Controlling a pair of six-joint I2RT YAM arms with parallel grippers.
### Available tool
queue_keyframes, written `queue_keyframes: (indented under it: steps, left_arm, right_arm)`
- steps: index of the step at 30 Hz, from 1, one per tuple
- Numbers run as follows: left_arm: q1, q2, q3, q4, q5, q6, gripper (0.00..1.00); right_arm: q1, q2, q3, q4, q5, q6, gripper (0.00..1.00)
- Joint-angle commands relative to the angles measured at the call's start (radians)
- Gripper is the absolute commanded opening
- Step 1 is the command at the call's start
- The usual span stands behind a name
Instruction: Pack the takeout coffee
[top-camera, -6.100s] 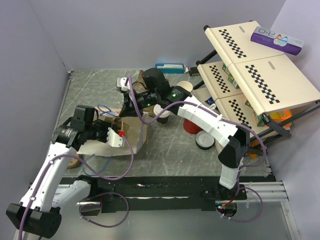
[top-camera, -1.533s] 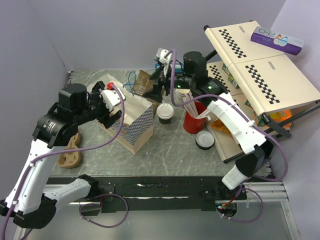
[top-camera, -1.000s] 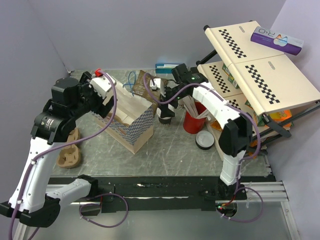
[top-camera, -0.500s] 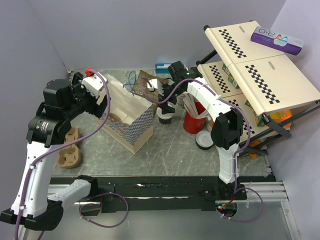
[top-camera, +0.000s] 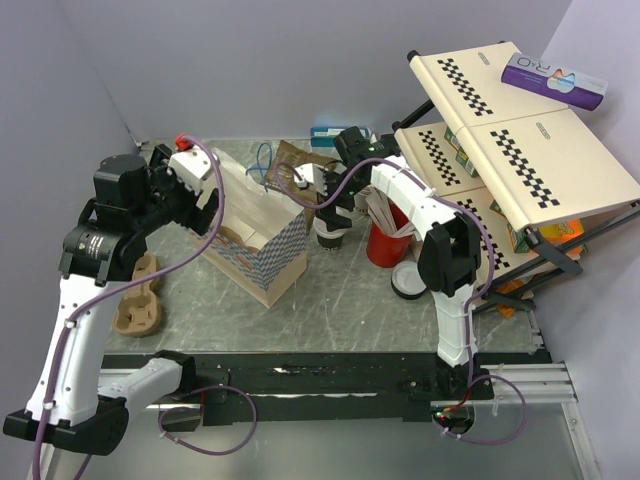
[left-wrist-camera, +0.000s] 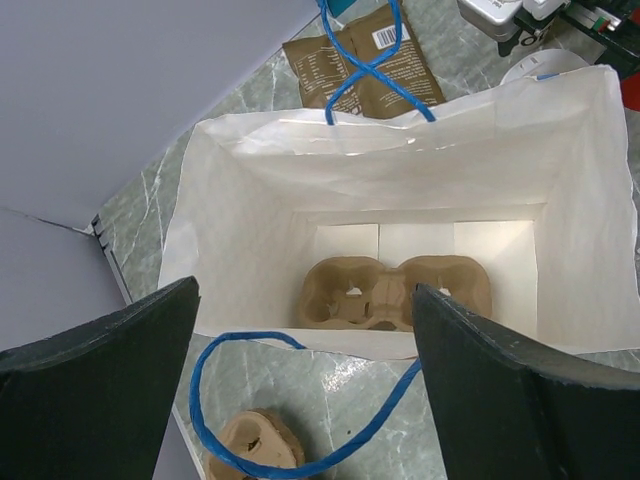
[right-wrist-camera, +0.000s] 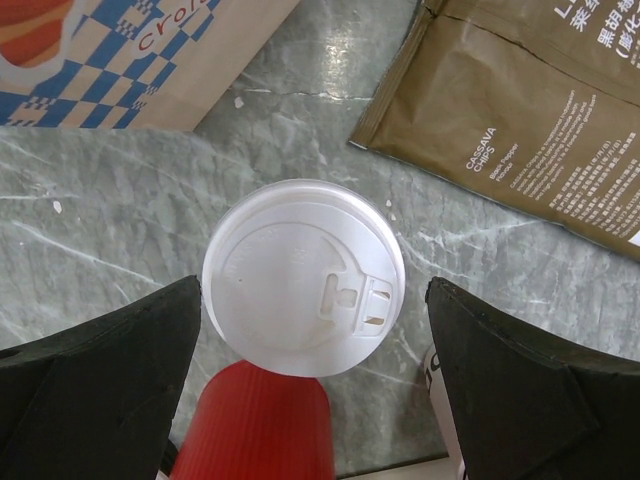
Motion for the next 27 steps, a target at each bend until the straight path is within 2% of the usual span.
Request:
queue_keyframes:
  steps: [1,11,18,27]
  left_arm:
    - [0.007,0.001,-0.007,0.025,0.022,-0.024,0.93]
    - [0.016,0.001,-0.023,0.023,0.019,-0.02,0.93]
    - [0.018,0.004,-0.032,0.025,0.022,-0.023,0.93]
    - [0.018,0.016,-0.035,0.03,0.032,-0.027,0.93]
  right_arm:
    - [-0.001,0.027,0.023,-0.013,0.0,-0.037,0.99]
    - [0.002,0.05,0.047,-0.042,-0.005,-0.042,0.99]
    - [0.008,0.047,0.047,-0.044,0.006,-0.045,0.92]
    - [0.014,0.013,-0.021,0.025,0.036,-0.04,0.95]
